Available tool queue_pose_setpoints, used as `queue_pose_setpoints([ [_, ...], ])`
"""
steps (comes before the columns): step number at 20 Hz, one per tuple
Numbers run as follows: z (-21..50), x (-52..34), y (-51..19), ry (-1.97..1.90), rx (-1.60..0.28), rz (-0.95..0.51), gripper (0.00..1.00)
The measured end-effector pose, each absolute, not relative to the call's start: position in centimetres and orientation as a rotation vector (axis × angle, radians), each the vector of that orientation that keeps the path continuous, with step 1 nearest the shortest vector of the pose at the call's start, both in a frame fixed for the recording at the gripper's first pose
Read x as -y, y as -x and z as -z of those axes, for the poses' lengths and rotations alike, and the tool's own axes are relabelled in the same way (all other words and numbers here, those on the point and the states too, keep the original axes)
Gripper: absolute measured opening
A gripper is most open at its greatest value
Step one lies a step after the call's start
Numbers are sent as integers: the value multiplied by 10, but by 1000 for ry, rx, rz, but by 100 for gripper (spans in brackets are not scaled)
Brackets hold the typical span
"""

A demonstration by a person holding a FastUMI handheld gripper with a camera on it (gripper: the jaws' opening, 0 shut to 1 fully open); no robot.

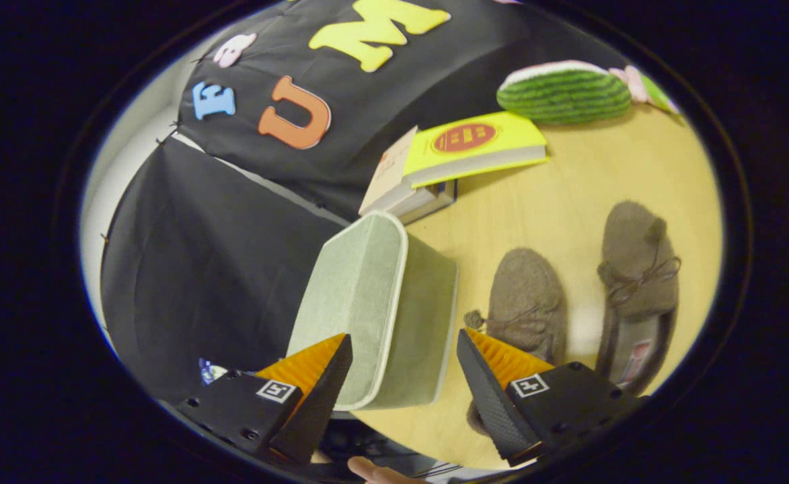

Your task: Open the storage box then place both shoes into the box .Put the left shoe in first, then the right shoe, with the right side of both shoes facing outward in a uniform manner.

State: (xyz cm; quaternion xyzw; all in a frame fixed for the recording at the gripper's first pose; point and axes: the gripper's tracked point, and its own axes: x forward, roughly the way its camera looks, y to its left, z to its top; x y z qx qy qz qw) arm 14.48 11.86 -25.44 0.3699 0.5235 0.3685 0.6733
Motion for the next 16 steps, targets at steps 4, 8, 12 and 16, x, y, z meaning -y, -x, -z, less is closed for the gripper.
queue_pose_setpoints([
  [4,251,-131,-169,-1003,-1197,-857,99],
  [8,254,-151,-182,-992,-1217,-917,99],
  [12,263,-174,-185,-994,-1271,-945,99],
  [16,254,-182,-193,-1075,-1270,-955,93],
])
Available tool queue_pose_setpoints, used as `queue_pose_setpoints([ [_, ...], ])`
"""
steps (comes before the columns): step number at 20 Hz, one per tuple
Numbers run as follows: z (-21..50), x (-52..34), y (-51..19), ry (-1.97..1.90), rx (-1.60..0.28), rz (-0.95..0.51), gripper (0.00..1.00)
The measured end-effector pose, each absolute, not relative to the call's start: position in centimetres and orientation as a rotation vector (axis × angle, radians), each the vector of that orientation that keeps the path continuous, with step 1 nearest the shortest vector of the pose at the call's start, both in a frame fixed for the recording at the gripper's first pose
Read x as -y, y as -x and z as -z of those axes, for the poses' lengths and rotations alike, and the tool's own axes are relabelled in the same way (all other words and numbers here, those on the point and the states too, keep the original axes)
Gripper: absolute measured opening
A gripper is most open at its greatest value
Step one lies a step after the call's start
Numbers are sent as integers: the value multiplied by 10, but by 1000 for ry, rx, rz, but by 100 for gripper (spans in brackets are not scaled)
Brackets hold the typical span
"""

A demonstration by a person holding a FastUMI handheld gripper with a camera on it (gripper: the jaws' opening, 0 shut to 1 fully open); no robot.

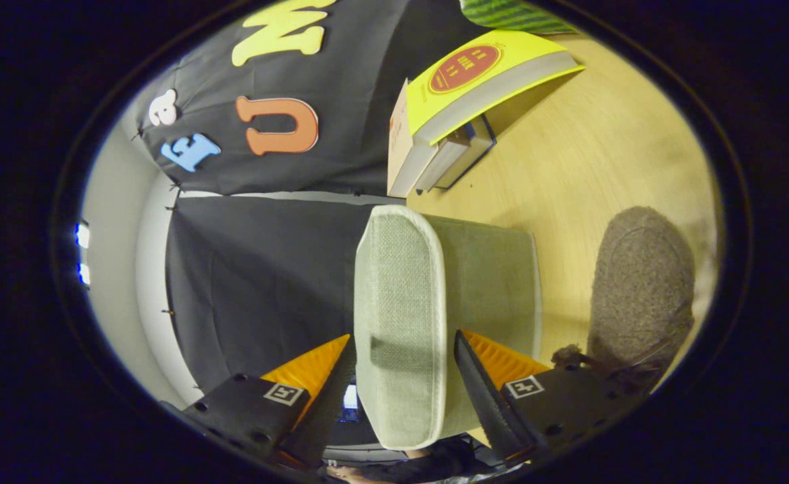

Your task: Open the storage box then place both shoes into the box .Put the left shoe in first, then the right shoe, with the right side of both shoes facing outward in a uniform manner.

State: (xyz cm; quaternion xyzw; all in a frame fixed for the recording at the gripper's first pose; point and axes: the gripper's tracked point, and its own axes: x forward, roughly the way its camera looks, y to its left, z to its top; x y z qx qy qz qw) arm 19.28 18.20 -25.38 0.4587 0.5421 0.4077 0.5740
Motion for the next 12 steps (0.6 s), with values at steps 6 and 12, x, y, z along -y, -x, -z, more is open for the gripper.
queue_pose_setpoints([
  [6,245,-162,-199,-993,-1221,-882,28],
  [12,217,-155,-188,-861,-1171,-862,6],
])
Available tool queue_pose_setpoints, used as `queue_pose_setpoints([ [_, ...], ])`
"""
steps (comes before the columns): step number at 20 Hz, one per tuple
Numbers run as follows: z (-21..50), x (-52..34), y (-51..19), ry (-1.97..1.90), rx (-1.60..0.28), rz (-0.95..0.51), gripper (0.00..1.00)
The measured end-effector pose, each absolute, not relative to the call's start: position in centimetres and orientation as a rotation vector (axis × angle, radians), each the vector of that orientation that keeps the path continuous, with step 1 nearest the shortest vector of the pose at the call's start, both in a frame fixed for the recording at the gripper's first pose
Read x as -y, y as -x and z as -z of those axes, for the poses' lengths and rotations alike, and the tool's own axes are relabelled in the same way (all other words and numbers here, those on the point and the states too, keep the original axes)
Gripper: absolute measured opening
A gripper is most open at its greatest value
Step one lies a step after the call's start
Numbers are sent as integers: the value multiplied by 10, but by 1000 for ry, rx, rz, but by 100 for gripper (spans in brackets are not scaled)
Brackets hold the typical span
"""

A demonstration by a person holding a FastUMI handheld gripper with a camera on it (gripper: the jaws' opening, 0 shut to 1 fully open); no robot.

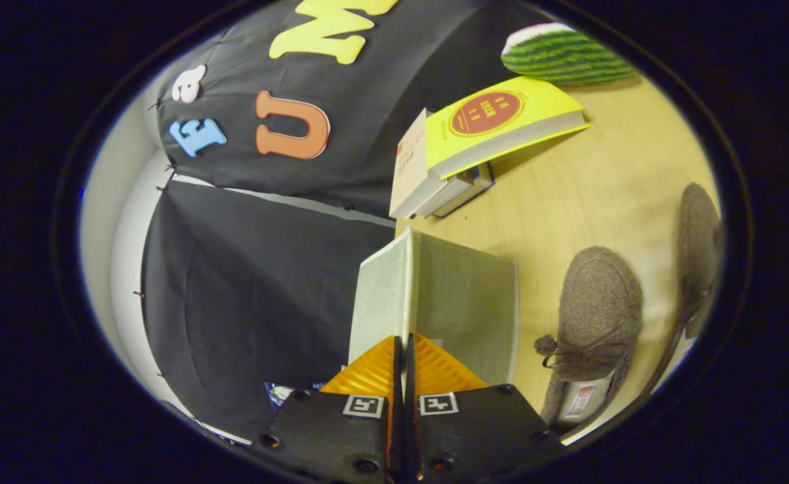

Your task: Open the storage box then place both shoes into the box .Put the left shoe in first, then the right shoe, with the right side of both shoes facing outward in a uniform manner.

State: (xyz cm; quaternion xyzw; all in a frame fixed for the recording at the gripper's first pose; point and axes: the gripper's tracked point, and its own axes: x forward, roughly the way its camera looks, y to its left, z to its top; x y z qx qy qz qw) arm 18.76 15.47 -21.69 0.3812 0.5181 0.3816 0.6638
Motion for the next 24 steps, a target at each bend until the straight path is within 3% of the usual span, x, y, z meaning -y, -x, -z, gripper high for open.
queue_pose_setpoints([
  [17,95,-226,-153,-560,-1091,-765,6],
  [24,50,-294,-136,-484,-1045,-721,12],
])
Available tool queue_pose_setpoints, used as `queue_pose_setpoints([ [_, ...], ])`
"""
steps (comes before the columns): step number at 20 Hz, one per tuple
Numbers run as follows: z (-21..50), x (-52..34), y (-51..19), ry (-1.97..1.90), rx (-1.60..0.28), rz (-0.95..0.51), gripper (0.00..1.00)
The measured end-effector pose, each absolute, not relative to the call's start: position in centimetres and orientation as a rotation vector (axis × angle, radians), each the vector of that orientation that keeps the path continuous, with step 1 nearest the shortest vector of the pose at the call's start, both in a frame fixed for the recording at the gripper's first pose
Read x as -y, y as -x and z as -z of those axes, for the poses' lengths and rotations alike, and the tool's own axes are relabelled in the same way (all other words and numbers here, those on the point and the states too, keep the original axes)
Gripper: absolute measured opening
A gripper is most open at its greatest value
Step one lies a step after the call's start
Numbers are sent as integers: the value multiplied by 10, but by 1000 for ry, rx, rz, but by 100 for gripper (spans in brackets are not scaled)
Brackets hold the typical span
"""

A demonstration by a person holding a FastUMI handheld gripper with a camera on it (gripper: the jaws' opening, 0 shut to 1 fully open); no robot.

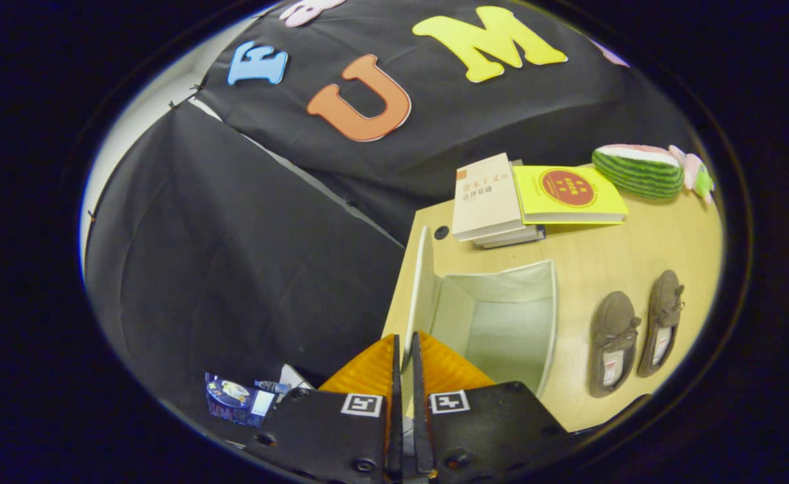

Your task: Open the storage box then place both shoes into the box .Put the left shoe in first, then the right shoe, with the right side of both shoes facing outward in a uniform manner.

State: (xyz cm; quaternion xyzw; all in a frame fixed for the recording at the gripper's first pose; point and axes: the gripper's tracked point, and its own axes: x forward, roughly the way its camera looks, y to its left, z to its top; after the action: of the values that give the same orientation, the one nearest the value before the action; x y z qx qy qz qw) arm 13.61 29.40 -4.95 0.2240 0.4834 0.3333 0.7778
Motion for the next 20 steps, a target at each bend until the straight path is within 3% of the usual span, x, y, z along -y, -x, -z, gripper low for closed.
queue_pose_setpoints([
  [2,41,-319,-129,-487,-1051,-714,26],
  [4,37,-339,-116,-441,-1046,-724,46],
  [6,28,-359,-109,-344,-964,-783,71],
  [7,25,-361,-100,-279,-924,-800,100],
  [12,34,-355,-62,-202,-940,-779,100],
  [20,70,-266,-81,-209,-1015,-592,100],
])
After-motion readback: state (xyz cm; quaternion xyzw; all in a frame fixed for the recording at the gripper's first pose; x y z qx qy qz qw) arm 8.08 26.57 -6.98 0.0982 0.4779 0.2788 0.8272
